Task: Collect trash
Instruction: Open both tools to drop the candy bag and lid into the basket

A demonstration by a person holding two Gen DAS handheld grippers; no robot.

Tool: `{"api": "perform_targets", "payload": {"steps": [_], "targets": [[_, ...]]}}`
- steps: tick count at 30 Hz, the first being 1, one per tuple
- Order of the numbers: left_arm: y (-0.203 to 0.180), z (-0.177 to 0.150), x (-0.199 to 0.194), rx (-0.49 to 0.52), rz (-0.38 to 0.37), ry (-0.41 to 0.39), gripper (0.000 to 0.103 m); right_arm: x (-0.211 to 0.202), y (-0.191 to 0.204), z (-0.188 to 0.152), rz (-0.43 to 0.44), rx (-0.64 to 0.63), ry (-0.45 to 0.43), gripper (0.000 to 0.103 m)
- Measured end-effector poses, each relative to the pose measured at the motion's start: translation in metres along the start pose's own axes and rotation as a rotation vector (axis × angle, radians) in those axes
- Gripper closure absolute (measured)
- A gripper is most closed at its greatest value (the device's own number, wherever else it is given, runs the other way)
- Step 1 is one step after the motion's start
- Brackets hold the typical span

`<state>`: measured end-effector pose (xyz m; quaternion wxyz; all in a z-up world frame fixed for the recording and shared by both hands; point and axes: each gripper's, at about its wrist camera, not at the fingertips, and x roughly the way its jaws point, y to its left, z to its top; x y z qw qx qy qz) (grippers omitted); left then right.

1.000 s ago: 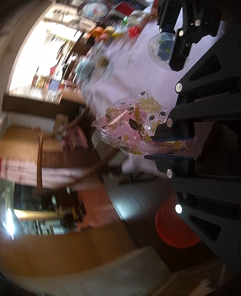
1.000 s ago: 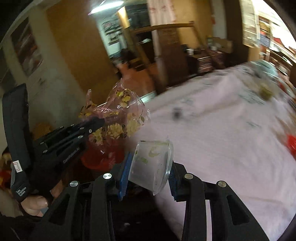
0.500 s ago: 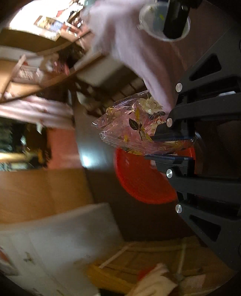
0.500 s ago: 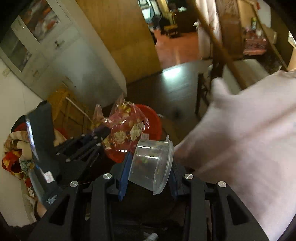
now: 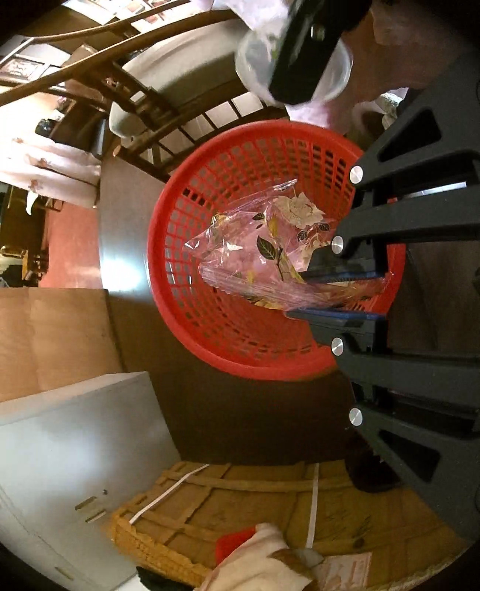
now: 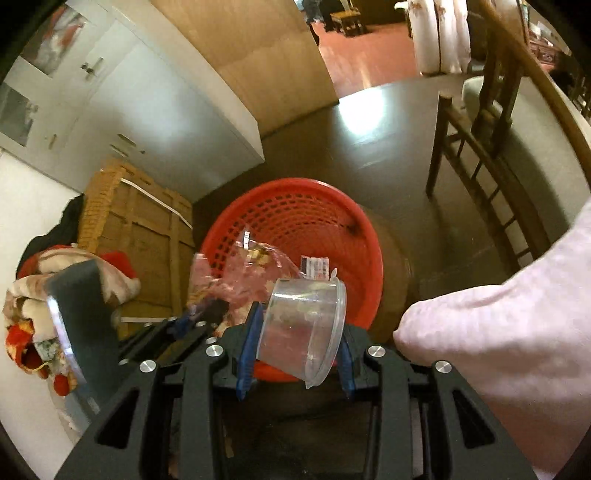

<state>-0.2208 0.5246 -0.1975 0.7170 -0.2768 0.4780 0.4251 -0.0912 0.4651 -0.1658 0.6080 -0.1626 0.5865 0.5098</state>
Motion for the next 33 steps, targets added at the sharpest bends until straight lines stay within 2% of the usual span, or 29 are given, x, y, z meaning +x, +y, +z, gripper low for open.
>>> {"api": "perform_targets", "payload": {"steps": [9,22,23,24,26,28,31,33], "targets": [[0.008,-0.001,0.013,-0.033,0.009,0.016,0.090,0.044,-0.007,0.007,0.020,0.022,0.062,0.066],[0.006,0.001,0.016,-0.049,0.029,0.035,0.090,0.055,-0.003,0.017,-0.026,-0.004,0.054,0.065],[0.006,0.001,0.016,-0.051,0.029,0.037,0.089,0.055,-0.003,0.018,-0.027,0.000,0.051,0.064],[0.005,0.001,0.016,-0.052,0.031,0.040,0.088,0.053,-0.003,0.017,-0.021,0.007,0.049,0.057],[0.004,0.002,0.015,-0.053,0.022,0.051,0.086,0.047,-0.006,0.016,-0.020,0.008,0.038,0.051],[0.002,0.002,0.010,-0.050,0.014,0.045,0.085,0.036,-0.008,0.012,-0.056,-0.022,0.013,0.051],[0.000,0.001,0.002,-0.044,0.015,0.031,0.078,0.016,-0.014,0.004,-0.051,-0.020,-0.016,0.051],[-0.001,0.001,-0.004,-0.050,0.013,0.028,0.054,-0.003,-0.018,-0.002,-0.051,-0.021,-0.050,0.051]]}}
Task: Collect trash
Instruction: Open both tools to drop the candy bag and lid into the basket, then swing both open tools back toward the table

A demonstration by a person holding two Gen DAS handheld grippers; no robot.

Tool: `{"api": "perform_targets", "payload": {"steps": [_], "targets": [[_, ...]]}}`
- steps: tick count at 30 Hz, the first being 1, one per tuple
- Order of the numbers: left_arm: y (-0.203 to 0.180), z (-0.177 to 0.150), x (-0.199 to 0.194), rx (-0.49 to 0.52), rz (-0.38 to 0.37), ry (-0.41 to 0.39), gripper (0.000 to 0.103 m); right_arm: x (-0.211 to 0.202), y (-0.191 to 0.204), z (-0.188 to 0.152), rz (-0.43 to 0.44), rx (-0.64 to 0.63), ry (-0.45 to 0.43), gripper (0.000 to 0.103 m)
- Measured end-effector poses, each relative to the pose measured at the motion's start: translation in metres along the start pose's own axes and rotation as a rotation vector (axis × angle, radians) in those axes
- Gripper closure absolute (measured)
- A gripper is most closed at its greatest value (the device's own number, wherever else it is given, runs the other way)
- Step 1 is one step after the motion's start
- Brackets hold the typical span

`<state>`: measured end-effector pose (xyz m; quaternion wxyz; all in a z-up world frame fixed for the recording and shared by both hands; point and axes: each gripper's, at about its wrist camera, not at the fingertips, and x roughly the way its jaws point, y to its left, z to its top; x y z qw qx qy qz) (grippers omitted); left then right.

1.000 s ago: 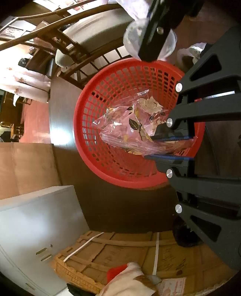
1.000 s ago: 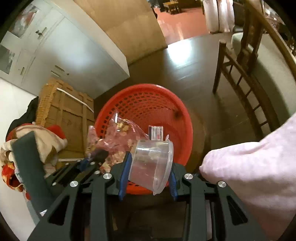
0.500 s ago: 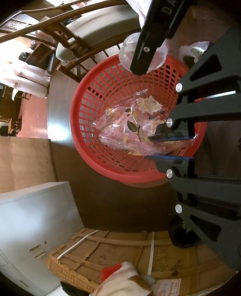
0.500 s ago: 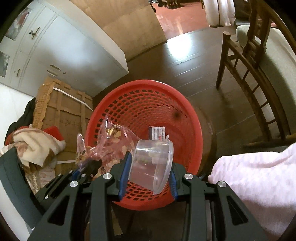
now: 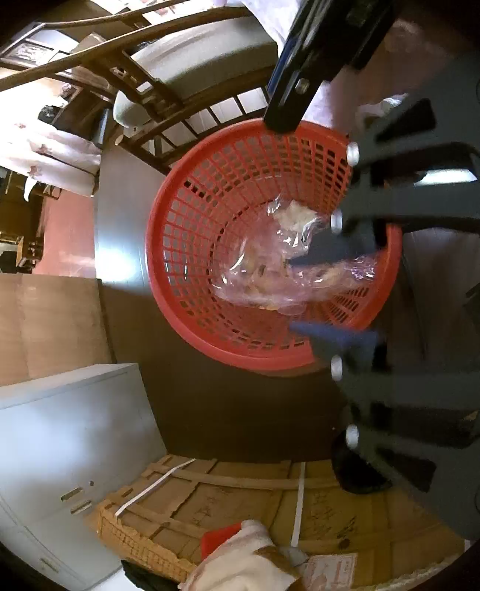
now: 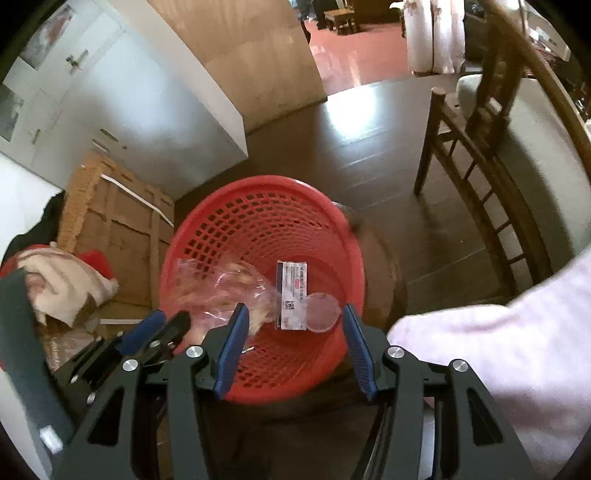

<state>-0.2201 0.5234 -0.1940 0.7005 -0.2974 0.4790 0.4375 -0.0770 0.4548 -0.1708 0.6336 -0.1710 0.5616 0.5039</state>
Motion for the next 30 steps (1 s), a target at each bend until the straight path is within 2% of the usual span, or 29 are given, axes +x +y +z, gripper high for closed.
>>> {"api": "perform_targets", "payload": {"steps": [2,8,13,17,19,21,25,30], "targets": [[-0.002,0.000,-0.006,0.009,0.003,-0.018,0.050,-0.020,-0.003,-0.005,0.014,-0.001,-0.031,0.051],[-0.004,0.001,-0.026,0.005,0.013,-0.034,0.048,-0.090,-0.008,-0.025,0.080,-0.004,-0.138,0.048],[-0.010,0.000,-0.060,0.002,0.011,-0.095,0.035,-0.144,-0.004,-0.049,0.058,-0.071,-0.234,0.042],[-0.022,-0.003,-0.093,0.028,-0.010,-0.164,0.027,-0.192,-0.014,-0.076,-0.020,-0.091,-0.332,0.035],[-0.035,-0.008,-0.113,0.058,-0.036,-0.199,0.025,-0.216,-0.025,-0.093,-0.089,-0.095,-0.378,0.035],[-0.048,-0.011,-0.128,0.092,-0.066,-0.224,0.021,-0.235,-0.037,-0.111,-0.148,-0.076,-0.418,0.029],[-0.088,-0.026,-0.160,0.184,-0.118,-0.280,0.018,-0.280,-0.085,-0.153,-0.268,0.041,-0.488,0.024],[-0.151,-0.055,-0.195,0.339,-0.221,-0.313,0.012,-0.320,-0.153,-0.208,-0.390,0.253,-0.518,0.021]]}}
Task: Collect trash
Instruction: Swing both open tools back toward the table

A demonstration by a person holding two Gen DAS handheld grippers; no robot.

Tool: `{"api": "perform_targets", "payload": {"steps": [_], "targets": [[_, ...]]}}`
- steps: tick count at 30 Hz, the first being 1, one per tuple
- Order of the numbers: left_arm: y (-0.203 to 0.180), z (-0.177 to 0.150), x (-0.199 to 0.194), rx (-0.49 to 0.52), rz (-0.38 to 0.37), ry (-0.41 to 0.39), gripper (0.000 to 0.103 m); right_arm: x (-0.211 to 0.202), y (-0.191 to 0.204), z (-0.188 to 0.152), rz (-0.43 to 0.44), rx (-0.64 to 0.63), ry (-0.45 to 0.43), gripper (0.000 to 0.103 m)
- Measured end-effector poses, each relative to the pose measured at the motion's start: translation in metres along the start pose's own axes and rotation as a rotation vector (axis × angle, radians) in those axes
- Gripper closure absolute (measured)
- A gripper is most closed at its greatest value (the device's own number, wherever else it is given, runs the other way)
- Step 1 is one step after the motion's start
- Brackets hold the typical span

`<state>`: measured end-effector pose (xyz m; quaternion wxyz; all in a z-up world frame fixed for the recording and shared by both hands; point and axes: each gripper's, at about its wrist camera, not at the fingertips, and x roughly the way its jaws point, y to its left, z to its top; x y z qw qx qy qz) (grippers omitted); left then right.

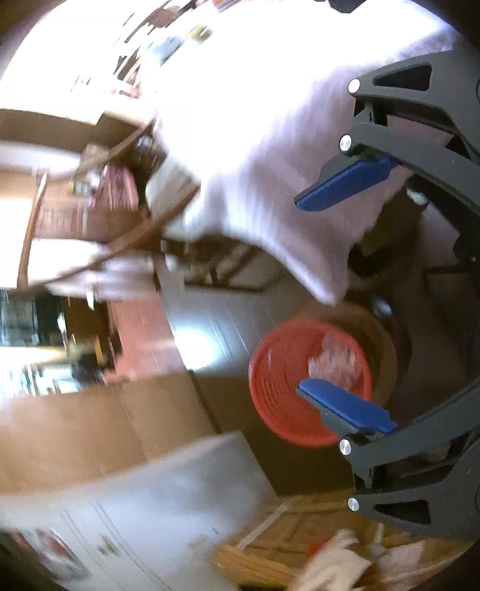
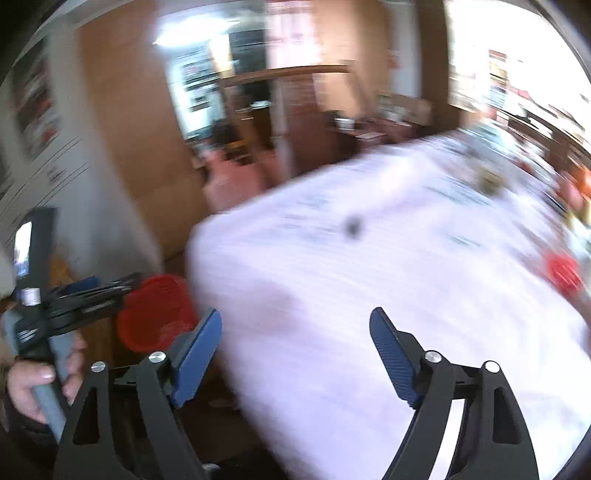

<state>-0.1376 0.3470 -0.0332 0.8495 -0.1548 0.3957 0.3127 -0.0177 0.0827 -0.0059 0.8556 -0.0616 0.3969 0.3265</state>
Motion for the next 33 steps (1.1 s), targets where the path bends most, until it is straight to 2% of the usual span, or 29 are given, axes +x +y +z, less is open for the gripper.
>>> {"api": "perform_targets", "payload": {"steps": [7,16,20,24,28,33], "targets": [[-0.099,-0.011,-0.018,0.203,-0.122,-0.005,0.011,-0.032,-0.107,-0.033,-0.142,0.222,-0.014,0.021],[-0.200,-0.023,-0.011,0.337,-0.266,0.031,0.011,-0.075,-0.216,-0.069,-0.257,0.441,-0.064,0.017],[-0.240,-0.026,-0.016,0.395,-0.297,0.029,0.011,-0.094,-0.272,-0.089,-0.278,0.619,-0.079,0.016],[-0.267,-0.031,-0.019,0.441,-0.332,0.032,0.011,-0.108,-0.322,-0.109,-0.304,0.799,-0.088,0.014],[-0.284,-0.035,-0.022,0.476,-0.367,0.036,0.011,-0.116,-0.362,-0.129,-0.312,0.984,-0.104,0.008],[-0.298,-0.038,-0.019,0.503,-0.401,0.055,0.011,-0.117,-0.388,-0.143,-0.325,1.093,-0.097,0.007]]}}
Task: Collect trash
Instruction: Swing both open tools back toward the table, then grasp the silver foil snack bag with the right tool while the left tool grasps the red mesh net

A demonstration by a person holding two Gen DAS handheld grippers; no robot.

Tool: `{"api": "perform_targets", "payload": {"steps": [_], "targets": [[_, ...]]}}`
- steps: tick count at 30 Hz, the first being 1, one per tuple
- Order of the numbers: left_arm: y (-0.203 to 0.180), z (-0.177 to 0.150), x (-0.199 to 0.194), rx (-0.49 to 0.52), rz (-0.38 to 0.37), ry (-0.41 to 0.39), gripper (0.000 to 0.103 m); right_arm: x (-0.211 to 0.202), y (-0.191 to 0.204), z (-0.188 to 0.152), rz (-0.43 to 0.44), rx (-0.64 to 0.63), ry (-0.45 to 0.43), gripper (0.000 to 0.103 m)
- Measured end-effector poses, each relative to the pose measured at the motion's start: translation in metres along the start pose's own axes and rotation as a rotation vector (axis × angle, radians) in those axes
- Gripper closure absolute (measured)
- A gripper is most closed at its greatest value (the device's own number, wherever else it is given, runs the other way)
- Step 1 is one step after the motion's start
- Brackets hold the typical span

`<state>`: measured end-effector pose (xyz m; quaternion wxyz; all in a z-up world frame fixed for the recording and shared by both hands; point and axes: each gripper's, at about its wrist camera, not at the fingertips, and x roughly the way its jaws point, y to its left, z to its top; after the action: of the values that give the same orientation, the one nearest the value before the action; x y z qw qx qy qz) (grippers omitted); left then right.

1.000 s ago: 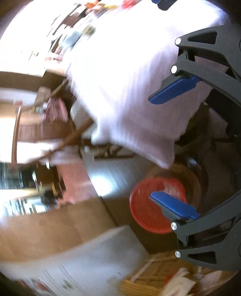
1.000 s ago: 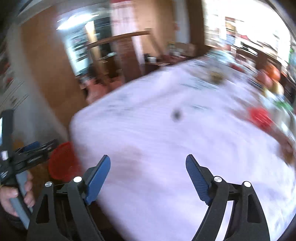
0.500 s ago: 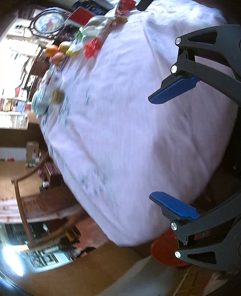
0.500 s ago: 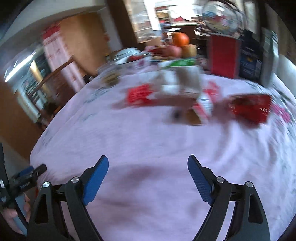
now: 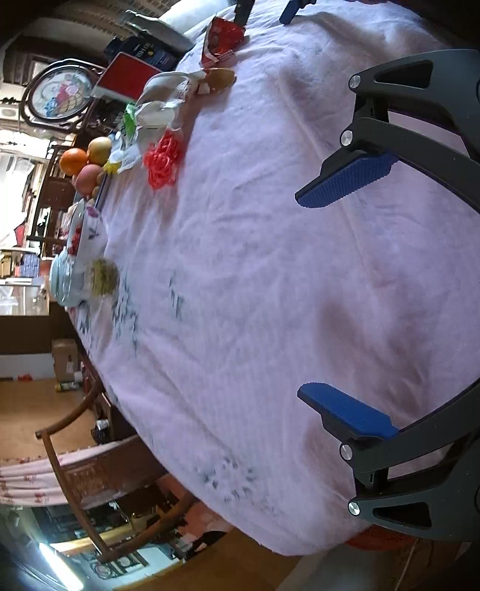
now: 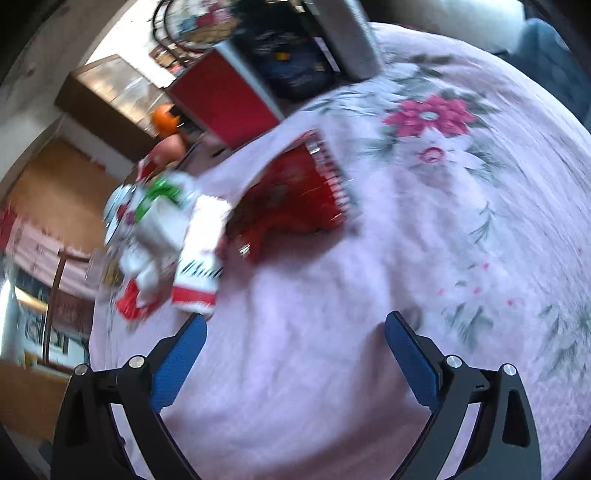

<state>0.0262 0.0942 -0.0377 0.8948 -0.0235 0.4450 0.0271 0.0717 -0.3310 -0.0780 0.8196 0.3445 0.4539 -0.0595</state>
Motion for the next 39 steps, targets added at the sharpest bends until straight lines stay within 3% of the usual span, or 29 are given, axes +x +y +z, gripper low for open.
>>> {"api": "perform_targets", "payload": {"steps": [6,20,27,31,34,36,38,39], "targets": [[0.002,0.003,0.004,-0.006,-0.022,0.007,0.011,-0.003,0.000,0.011,-0.053,0.018,-0.027,0.007],[0.002,0.016,0.008,0.000,-0.043,-0.007,0.011,0.025,0.011,0.050,-0.087,0.136,-0.008,0.006],[-0.016,0.033,0.007,0.057,-0.041,-0.043,0.011,0.042,0.035,0.062,-0.139,0.087,-0.015,0.008],[-0.022,0.038,0.006,0.059,-0.061,-0.043,0.011,0.038,0.050,0.057,-0.170,-0.012,-0.055,0.024],[-0.025,0.038,0.005,0.061,-0.057,-0.043,0.011,0.030,0.053,0.052,-0.154,-0.045,-0.068,0.045],[-0.026,0.037,0.005,0.064,-0.054,-0.041,0.011,0.023,0.050,0.048,-0.140,-0.053,-0.072,0.071],[-0.028,0.036,0.005,0.067,-0.051,-0.037,0.011,0.015,0.045,0.044,-0.114,-0.054,-0.073,0.083],[-0.029,0.035,0.005,0.068,-0.049,-0.037,0.011,0.012,0.043,0.042,-0.102,-0.053,-0.076,0.084]]}}
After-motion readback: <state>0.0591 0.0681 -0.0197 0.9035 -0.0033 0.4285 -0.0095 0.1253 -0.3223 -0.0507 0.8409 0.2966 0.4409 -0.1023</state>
